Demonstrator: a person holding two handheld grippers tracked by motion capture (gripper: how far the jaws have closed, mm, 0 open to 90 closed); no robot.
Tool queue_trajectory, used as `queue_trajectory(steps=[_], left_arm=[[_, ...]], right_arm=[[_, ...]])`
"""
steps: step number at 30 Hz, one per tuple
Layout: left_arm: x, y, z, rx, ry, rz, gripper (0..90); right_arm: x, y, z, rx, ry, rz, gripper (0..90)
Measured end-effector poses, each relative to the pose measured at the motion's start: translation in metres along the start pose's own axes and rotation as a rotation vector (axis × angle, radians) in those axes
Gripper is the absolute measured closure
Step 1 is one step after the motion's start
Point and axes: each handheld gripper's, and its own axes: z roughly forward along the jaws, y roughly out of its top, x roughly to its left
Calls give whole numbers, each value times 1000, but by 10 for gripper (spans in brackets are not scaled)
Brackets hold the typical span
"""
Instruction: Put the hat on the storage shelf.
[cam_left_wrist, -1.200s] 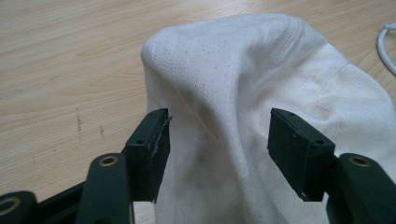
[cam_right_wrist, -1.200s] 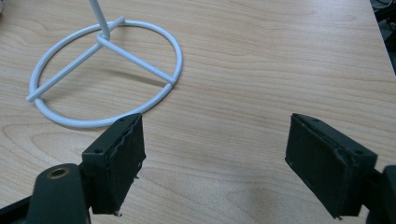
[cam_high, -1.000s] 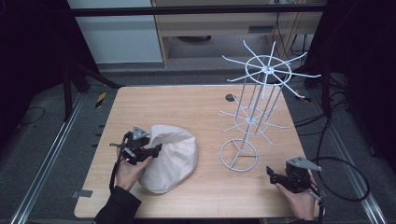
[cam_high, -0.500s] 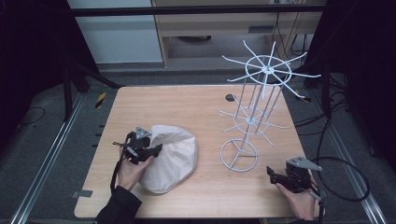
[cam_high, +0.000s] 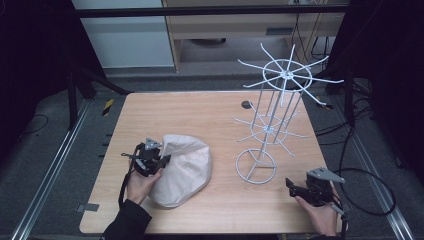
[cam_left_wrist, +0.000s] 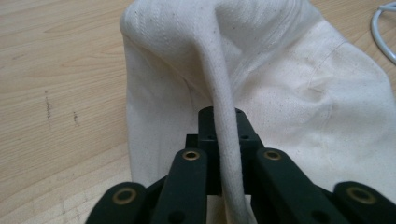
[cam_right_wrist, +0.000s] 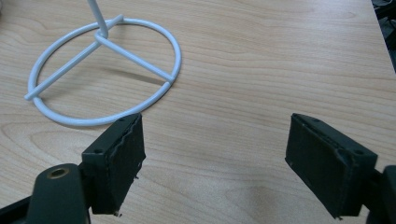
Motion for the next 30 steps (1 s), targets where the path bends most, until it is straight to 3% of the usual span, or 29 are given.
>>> queue_trajectory(steps=[7,9,19,30], left_arm=[[1,0,-10,-52,-27,-18,883],[2,1,-17,-87,-44,-29,885],[-2,5,-44,-201,-58,-23,886],[-1,9,-61,-283,-76,-35,885]], right_arm=[[1,0,1,7,4,-1,197],[0,0,1,7,1,1,196],[-2,0,0,-8,0,8,199],[-1,-1,0,-18,-3,-3,192]])
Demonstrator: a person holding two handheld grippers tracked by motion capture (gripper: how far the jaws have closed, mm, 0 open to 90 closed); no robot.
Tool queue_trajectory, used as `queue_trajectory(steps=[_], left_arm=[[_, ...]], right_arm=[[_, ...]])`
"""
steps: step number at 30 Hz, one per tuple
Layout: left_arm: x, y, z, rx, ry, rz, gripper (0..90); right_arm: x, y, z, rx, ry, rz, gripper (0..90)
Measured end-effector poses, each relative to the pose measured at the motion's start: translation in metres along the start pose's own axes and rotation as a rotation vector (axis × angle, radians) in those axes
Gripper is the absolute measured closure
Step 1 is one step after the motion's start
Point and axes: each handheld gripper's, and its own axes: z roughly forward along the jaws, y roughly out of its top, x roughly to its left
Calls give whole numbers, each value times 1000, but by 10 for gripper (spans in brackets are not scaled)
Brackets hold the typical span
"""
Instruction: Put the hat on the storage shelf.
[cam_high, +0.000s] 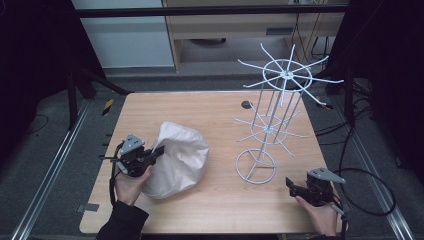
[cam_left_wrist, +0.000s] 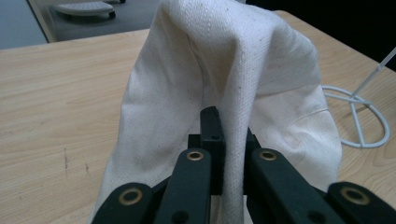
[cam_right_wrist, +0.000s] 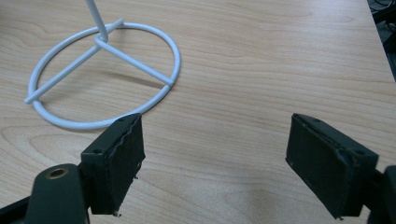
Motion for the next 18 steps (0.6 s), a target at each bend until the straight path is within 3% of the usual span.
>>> queue_trajectory(steps=[18], left_arm=[[-4,16,-32,-158,-24,-4,885]], right_arm=[[1,0,0,-8,3,-1,181]])
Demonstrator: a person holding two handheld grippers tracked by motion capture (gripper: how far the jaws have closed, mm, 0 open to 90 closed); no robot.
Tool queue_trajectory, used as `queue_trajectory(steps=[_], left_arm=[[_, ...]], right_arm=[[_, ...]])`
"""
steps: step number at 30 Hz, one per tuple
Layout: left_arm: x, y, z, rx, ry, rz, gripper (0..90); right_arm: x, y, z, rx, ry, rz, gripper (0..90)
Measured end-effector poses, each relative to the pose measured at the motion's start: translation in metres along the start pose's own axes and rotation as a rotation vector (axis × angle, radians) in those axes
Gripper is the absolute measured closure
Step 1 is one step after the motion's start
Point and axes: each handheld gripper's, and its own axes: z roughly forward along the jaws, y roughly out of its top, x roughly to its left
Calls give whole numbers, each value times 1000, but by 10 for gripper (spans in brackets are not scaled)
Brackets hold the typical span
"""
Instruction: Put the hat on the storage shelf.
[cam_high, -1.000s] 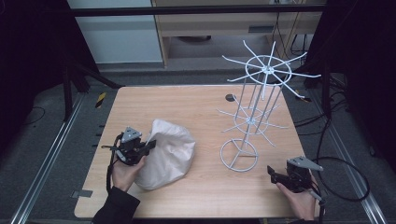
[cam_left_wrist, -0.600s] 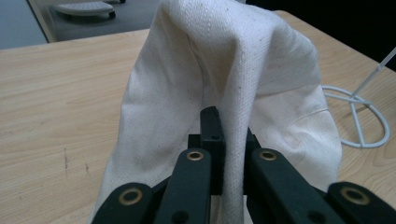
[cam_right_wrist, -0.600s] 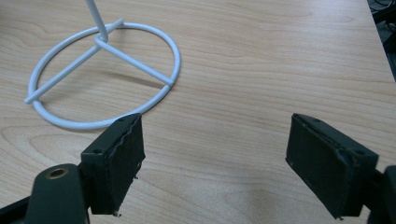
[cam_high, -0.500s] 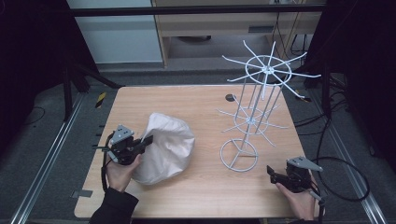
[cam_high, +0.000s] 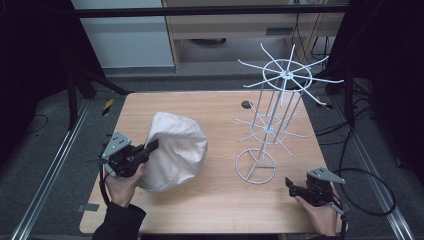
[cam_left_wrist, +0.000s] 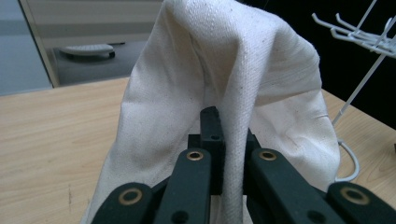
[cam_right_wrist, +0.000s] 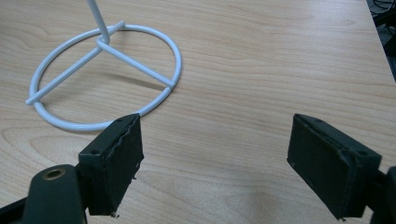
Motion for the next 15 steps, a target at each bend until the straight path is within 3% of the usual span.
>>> queue_trajectory(steps=[15], left_arm=[[-4,16,-24,-117,-22,-2,885]], right_arm=[[0,1,-1,-10,2,0,179]])
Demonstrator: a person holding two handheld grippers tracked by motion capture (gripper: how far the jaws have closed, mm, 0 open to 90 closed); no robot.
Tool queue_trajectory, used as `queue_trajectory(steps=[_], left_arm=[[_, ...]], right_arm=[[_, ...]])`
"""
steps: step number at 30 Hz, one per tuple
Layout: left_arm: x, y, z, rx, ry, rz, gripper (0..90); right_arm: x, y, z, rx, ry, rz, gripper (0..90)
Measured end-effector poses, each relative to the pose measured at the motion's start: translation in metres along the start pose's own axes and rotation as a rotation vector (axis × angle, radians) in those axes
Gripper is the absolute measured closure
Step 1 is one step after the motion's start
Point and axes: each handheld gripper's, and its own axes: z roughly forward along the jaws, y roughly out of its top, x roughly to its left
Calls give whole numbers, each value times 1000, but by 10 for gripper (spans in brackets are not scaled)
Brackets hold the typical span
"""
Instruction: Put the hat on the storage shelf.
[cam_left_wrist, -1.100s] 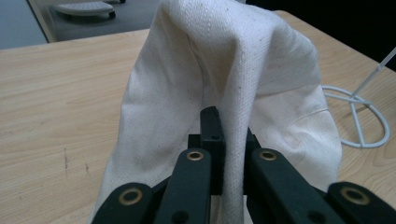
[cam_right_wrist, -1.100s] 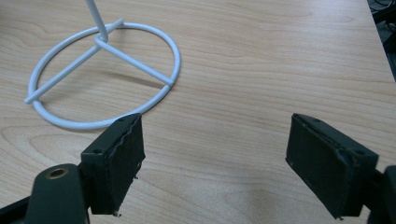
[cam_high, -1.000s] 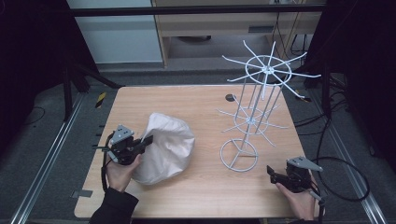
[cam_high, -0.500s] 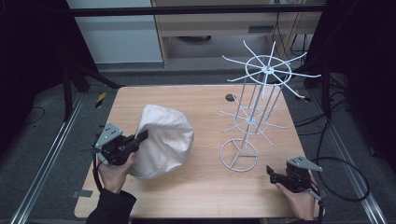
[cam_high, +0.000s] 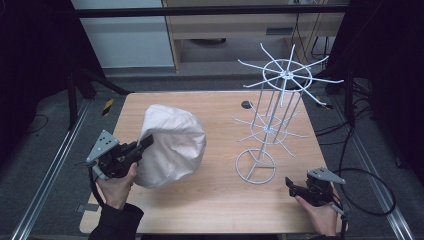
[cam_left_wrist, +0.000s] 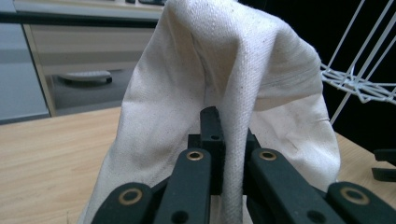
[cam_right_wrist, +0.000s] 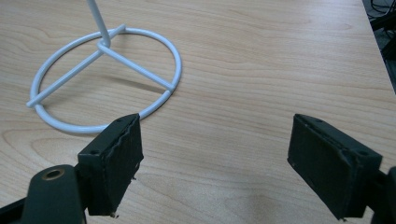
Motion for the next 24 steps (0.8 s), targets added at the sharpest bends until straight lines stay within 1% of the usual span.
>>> queue_trajectory(steps=[1,2,3,4,5,6,9,11,14,18,19,20,22,23,24], left_arm=[[-1,3,-4,-20,-4,0,885],[-1,3,-4,-20,-4,0,885],[-2,6,-7,-38,-8,2,885],[-2,6,-7,-38,-8,2,885],[-4,8,-10,-56,-11,6,885],[-4,8,-10,-56,-11,6,885],[-7,11,-14,-76,-21,8,885],[-9,14,-17,-91,-30,12,885],[-11,15,-18,-103,-38,9,885],[-14,22,-22,-132,-56,11,885],[-14,26,-24,-150,-60,14,885],[-14,26,-24,-150,-60,14,885],[-15,29,-25,-163,-61,17,885],[-14,32,-27,-181,-60,17,885],[-14,32,-27,-181,-60,17,885]], right_arm=[[0,0,0,-2,-1,0,179],[0,0,0,-2,-1,0,179],[0,0,0,-3,-2,1,179],[0,0,0,-5,-4,-3,179],[0,0,0,-4,-3,0,179],[0,0,0,-4,-3,0,179],[-1,0,0,-7,-6,-7,179],[0,0,0,-4,-4,-1,179],[0,0,0,-8,-7,-11,179],[0,0,0,-14,-5,-7,180],[0,0,0,-17,-4,-11,181],[0,0,0,-17,-4,-11,181],[1,0,0,-19,-4,-18,181],[1,0,0,-18,-3,-18,181],[1,0,0,-18,-3,-18,181]])
